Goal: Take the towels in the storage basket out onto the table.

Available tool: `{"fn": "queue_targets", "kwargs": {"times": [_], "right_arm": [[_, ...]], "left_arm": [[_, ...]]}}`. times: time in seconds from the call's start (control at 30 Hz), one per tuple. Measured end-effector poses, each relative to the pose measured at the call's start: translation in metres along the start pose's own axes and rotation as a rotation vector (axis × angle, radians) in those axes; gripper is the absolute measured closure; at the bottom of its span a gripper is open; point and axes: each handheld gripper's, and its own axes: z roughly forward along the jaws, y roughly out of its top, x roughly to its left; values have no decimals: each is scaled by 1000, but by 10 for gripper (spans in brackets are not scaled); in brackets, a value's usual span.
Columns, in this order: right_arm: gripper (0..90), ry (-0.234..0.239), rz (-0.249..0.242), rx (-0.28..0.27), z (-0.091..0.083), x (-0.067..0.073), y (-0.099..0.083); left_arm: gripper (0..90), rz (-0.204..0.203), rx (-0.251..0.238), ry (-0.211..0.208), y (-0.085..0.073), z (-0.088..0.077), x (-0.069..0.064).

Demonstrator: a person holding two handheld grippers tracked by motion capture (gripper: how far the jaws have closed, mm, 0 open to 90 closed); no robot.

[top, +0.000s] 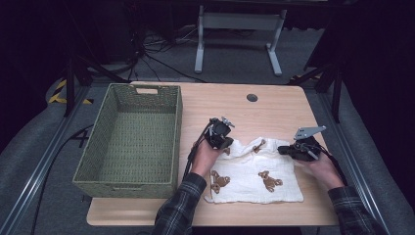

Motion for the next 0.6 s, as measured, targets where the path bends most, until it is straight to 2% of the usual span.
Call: {"fn": "queue_targets", "kwargs": {"times": [0.1, 0.13, 0.17, 0.3, 0.4, 0.43, 0.6], "right_arm": [[866, -12, 14, -1, 2, -5, 0], [870, -20, 15, 8, 3, -7, 0], [876, -33, 14, 12, 4, -9, 0], [889, -37, 40, 10, 6, -17, 0], [891, -37, 46, 35, 12, -20, -2], [892, -38, 49, 46, 15, -21, -2], [895, -62, 58, 43, 19, -29, 1]], "left_arm": [[888, -20, -23, 41, 4, -2, 8], [888, -43, -38, 50, 4, -2, 9], [888, -35, -34, 55, 5, -3, 12], [888, -55, -50, 107, 8, -1, 20], [889, -61, -50, 145, 9, -1, 28], [889, -72, -62, 142, 9, 0, 29], [888, -92, -56, 149, 7, 4, 33]]}}
